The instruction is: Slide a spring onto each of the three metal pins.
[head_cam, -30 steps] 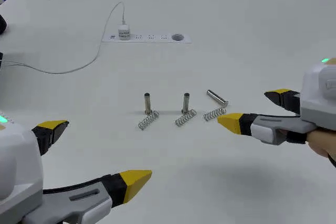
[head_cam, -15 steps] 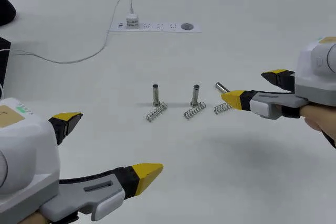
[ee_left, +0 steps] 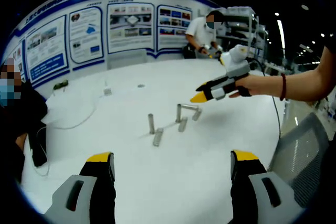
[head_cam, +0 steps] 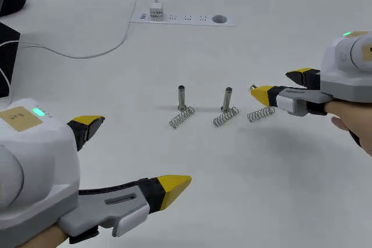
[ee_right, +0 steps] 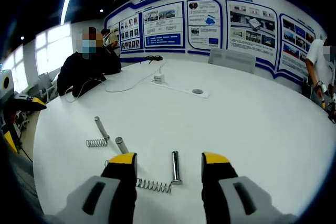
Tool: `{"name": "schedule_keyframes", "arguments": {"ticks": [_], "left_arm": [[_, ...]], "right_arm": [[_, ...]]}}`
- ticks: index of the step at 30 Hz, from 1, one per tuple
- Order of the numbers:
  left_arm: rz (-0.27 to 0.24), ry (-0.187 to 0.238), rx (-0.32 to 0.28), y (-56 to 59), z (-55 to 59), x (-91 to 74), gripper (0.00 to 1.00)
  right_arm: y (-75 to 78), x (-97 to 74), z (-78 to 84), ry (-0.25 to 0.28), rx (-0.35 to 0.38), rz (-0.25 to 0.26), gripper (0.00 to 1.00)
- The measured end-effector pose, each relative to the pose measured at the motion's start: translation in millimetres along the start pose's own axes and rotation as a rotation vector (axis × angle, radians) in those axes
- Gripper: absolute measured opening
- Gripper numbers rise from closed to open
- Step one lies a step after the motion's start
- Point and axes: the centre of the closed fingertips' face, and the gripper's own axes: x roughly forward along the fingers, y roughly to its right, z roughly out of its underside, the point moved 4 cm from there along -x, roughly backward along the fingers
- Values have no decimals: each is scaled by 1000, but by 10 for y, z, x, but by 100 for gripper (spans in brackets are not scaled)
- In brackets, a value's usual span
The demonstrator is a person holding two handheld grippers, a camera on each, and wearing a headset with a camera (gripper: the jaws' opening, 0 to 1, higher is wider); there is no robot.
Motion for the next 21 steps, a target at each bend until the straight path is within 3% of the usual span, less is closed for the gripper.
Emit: {"name": "schedule_keyframes", "arguments": {"ticks": [11,21], "left_arm": [[12,20,-2,-9,-35,36,93],[19,20,-4,-12,-49,57,93]], "right_arm": [[47,309,66,-33,-1,-7,33],[73,515,160,-90,31,-1,26]]}}
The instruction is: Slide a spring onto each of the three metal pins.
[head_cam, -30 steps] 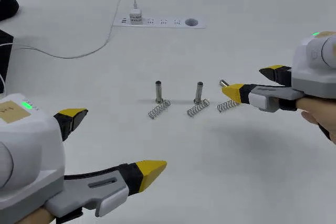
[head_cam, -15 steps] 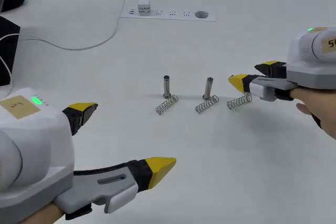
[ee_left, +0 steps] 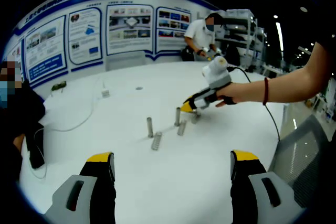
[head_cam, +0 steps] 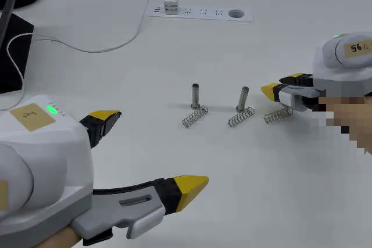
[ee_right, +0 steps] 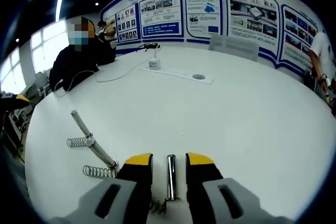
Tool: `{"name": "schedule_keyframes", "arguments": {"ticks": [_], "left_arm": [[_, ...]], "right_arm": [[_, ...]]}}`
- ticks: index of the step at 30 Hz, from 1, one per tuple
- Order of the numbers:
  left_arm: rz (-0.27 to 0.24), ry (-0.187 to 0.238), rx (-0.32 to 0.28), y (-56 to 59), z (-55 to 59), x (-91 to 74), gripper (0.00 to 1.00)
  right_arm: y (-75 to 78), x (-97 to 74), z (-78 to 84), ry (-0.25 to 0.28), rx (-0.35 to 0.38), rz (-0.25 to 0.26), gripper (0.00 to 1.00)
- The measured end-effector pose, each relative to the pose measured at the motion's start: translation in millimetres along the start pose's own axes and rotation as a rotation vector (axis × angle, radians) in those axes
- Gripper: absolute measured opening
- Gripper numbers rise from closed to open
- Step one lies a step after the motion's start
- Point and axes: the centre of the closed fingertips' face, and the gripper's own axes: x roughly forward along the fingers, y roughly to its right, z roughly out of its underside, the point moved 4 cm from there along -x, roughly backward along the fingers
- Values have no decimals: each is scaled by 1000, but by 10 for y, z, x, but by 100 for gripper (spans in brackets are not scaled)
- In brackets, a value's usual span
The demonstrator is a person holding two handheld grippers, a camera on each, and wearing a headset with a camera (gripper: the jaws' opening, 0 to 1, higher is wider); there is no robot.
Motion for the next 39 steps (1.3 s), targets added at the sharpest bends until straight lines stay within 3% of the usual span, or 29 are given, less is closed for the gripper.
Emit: {"name": "schedule_keyframes", "arguments": {"ticks": [14,23,32,39], "left_arm": [[-11,-4,-8,-30,12,-23,92],[-19,-5,-8,-60,14,-48,92],[-20,4,-3,-55,-11,-71,92],[-29,16,0,-59,-39,-86,92]], "right_arm": [[7,67,34,-58,-15,31,14],[16,63,19,-82,20,32,9],[-13,-103,-125,-40,26,7,9],[-51,-246,-150,-32,9,7,9]]}}
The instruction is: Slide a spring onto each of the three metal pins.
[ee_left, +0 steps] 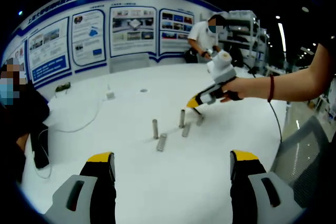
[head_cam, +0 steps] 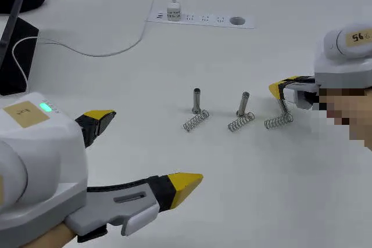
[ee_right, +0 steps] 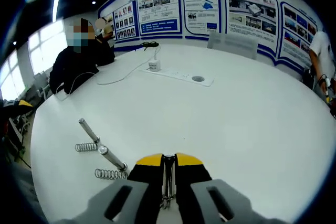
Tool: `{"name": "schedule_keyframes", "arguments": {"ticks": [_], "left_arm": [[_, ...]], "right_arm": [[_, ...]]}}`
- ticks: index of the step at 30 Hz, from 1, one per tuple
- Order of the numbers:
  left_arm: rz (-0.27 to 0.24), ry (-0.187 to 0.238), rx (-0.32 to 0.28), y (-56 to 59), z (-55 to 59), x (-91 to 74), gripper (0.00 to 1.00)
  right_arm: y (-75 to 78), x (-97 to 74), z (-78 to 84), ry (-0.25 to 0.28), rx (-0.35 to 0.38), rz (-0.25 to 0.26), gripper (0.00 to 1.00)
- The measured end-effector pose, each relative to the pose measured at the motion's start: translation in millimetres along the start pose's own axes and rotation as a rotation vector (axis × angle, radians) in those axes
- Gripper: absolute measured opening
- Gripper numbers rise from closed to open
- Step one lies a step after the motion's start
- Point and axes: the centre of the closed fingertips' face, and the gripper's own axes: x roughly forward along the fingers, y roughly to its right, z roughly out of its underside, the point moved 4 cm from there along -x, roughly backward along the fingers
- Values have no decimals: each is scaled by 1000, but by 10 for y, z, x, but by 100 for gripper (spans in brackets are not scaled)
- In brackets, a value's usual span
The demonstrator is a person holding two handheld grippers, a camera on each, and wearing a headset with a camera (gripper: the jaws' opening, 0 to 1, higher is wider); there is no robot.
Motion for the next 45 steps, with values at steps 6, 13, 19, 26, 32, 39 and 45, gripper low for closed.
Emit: {"name": "schedule_keyframes", "arguments": {"ticks": [6,13,19,26,32,39,45], "left_arm": [[-4,15,9,-18,-52,-14,92],[-2,22,13,-14,-63,-27,91],[-3,22,14,-8,-61,-37,90],[-10,27,12,-18,-59,-55,89],[-11,27,11,-19,-51,-68,89],[-10,24,16,-23,-46,-78,88],[-13,20,17,-33,-39,-84,86]], "right_arm": [[-30,-98,16,-4,-8,0,9],[-67,-208,35,-5,-33,15,9],[-77,-287,56,-12,-39,26,9],[-118,-370,92,-28,-68,37,9],[-145,-420,119,-36,-76,43,9],[-161,-452,145,-49,-72,52,9],[-168,-475,160,-50,-67,55,9]]}}
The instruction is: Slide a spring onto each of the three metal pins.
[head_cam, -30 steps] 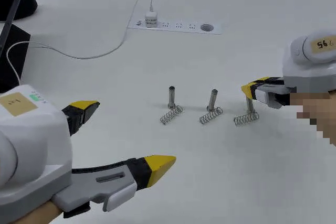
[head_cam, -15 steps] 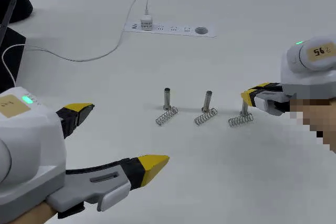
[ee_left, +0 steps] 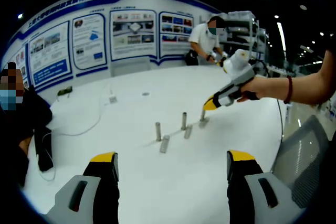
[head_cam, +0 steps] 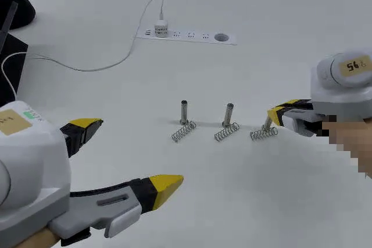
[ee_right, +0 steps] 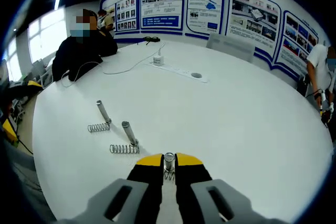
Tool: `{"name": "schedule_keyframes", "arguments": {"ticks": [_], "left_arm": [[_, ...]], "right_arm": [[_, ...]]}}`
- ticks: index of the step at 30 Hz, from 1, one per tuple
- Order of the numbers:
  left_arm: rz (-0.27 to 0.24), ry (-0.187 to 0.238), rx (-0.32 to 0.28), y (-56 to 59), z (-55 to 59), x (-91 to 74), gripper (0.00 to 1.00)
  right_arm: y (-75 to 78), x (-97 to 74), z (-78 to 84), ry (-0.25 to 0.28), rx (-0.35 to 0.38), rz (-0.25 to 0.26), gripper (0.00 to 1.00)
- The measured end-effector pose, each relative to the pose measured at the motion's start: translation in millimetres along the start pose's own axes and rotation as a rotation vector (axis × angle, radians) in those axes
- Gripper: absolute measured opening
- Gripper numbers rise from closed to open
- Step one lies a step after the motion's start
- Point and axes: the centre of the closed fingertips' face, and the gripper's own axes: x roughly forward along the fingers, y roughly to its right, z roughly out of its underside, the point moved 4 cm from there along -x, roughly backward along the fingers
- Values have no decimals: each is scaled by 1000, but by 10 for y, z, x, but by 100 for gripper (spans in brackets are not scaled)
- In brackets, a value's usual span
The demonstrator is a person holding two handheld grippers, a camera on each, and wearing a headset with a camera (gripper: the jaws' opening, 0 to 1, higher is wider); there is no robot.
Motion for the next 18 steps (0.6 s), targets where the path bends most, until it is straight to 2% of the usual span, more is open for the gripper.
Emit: {"name": "schedule_keyframes", "arguments": {"ticks": [5,18], "left_arm": [[0,-3,0,-2,7,0,85],[3,-12,3,-9,34,12,83]], "right_arm": [[8,22,-10,16,5,-1,9],[11,28,-16,14,13,3,9]]}}
